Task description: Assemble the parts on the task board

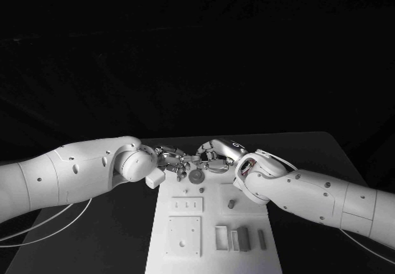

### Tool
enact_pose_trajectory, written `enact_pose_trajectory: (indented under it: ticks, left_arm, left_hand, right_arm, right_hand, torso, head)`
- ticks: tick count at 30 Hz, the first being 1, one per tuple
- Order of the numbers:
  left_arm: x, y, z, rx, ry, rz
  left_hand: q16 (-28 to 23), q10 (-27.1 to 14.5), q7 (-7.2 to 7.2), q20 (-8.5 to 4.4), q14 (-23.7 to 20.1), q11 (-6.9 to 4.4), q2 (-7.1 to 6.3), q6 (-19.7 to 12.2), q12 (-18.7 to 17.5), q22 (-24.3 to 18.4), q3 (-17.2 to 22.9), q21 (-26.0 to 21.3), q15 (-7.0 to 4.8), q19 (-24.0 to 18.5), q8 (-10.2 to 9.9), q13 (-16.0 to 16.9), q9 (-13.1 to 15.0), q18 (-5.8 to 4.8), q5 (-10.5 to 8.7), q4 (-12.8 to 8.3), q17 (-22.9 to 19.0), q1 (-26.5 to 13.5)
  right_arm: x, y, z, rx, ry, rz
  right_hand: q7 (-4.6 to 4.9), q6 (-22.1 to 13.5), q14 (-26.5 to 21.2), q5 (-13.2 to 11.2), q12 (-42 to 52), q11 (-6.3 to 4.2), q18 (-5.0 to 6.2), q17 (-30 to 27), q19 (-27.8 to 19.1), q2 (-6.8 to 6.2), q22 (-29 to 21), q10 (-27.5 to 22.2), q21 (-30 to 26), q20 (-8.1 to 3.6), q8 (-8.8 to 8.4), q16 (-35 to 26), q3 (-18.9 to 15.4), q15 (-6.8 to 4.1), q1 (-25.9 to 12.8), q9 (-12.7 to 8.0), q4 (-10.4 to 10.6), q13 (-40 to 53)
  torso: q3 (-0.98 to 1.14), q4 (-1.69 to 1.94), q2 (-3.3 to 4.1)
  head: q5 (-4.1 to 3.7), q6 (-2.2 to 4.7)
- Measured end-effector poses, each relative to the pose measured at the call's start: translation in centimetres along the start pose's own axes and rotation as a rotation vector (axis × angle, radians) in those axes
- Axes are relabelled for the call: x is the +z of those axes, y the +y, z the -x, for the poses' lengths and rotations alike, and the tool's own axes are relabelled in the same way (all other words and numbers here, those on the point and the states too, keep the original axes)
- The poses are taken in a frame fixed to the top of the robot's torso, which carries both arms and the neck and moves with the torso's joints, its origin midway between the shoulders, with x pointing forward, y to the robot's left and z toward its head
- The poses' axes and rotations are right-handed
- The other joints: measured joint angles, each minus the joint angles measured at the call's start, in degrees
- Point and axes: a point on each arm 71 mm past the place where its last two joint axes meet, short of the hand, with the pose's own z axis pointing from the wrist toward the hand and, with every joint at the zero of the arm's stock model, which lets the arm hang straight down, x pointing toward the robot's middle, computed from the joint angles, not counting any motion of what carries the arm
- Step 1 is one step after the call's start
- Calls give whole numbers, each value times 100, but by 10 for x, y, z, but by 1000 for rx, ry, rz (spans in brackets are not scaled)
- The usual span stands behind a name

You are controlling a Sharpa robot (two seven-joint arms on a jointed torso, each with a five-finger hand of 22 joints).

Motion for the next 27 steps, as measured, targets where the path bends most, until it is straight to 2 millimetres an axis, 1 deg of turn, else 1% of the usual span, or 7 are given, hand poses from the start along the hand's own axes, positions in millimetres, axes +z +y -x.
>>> enact_pose_trajectory:
  ticks: [1, 8, 9, 12, 15, 21, 27]
  left_arm:
    - [0, 0, 0, -1, 0, -1]
    - [0, 0, 0, -4, 0, -4]
    - [0, 0, 0, -4, -1, -4]
    - [0, 0, 0, -4, -1, -5]
    - [0, 0, 0, -5, -2, -6]
    - [0, 0, 0, -6, -4, -9]
    - [0, 0, 0, -6, -7, -11]
  left_hand:
    - [5, 0, 0, 0, 0, 0, -31, 0, 0, 0, 40, 0, 0, 0, 0, -6, 9, 0, 0, 0, -6, 33]
    - [6, 0, 0, 1, 0, 0, -5, 0, 0, 0, 183, 22, 0, 0, 22, -40, 39, 0, 0, -9, -28, 155]
    - [13, 0, 0, 1, 0, 0, 25, 0, 0, 0, 218, 22, 0, 0, 24, -44, 48, 0, 0, -9, -35, 186]
    - [32, 0, 0, 1, -11, 0, 11, 0, 0, -1, 278, 22, -11, 0, 24, -64, 64, 0, 0, -24, -47, 293]
    - [55, 0, 0, 2, -20, 0, 40, 0, 0, -1, 335, 22, -20, 0, 55, -81, 79, 0, 0, -32, -59, 430]
    - [74, 0, 0, 3, -20, 0, -14, 0, -24, -1, 657, 45, -20, -1, 100, -129, 114, -1, -1, -28, -95, 749]
    - [99, 0, 0, 11, -3, 0, -35, 0, -73, -1, 828, 89, -37, -9, 152, -177, 193, 0, -22, -12, -119, 834]
  right_arm:
    - [0, 0, 0, 0, 0, 0]
    - [0, 0, 0, 0, 0, -1]
    - [0, 0, 0, 0, 0, -1]
    - [0, 0, 0, 0, 1, -1]
    - [0, 0, 0, 0, 1, -1]
    - [0, 0, 0, 0, 1, 0]
    - [1, 1, 0, 1, 2, 1]
  right_hand:
    - [0, 0, -1, 0, 0, 0, 0, 0, 0, 0, 0, 0, 0, 0, 0, 0, 0, 1, 0, 0, 0, 0]
    - [1, -1, -2, 0, 0, 0, 0, 0, 0, 0, 0, 0, 0, 0, -2, 0, 0, 3, 0, -1, 0, 0]
    - [2, -2, -2, 0, 0, 0, 0, 0, 0, 0, 0, 0, 0, 0, -3, 0, 0, 4, 0, -1, 0, 0]
    - [8, -8, -2, 0, 0, 0, 0, 0, 0, 0, 0, 1, 0, 0, -4, 0, 0, 4, 0, -2, 0, -1]
    - [8, -8, -2, 0, 0, -1, 0, 0, 0, 0, 0, 1, 0, 0, -5, 0, 0, 5, 0, -1, 0, -1]
    - [9, -9, -7, 0, 0, -8, 0, 0, 0, 0, 0, 9, 0, 0, -21, 0, 0, -8, 0, 2, 0, -1]
    - [13, -12, -2, 0, 0, 5, 0, -5, 0, 0, 0, -4, 0, 0, -33, 0, -7, -20, 0, 5, -7, -1]
  torso:
    - [0, 1, -1]
    - [1, 1, -1]
    - [0, 0, -1]
    - [1, -1, -1]
    - [1, -2, -1]
    - [1, -1, -1]
    - [1, 1, -1]
  head:
    - [0, 0]
    - [-1, 5]
    - [-1, 5]
    - [-1, 5]
    - [-2, 5]
    - [-2, 0]
    - [1, -5]
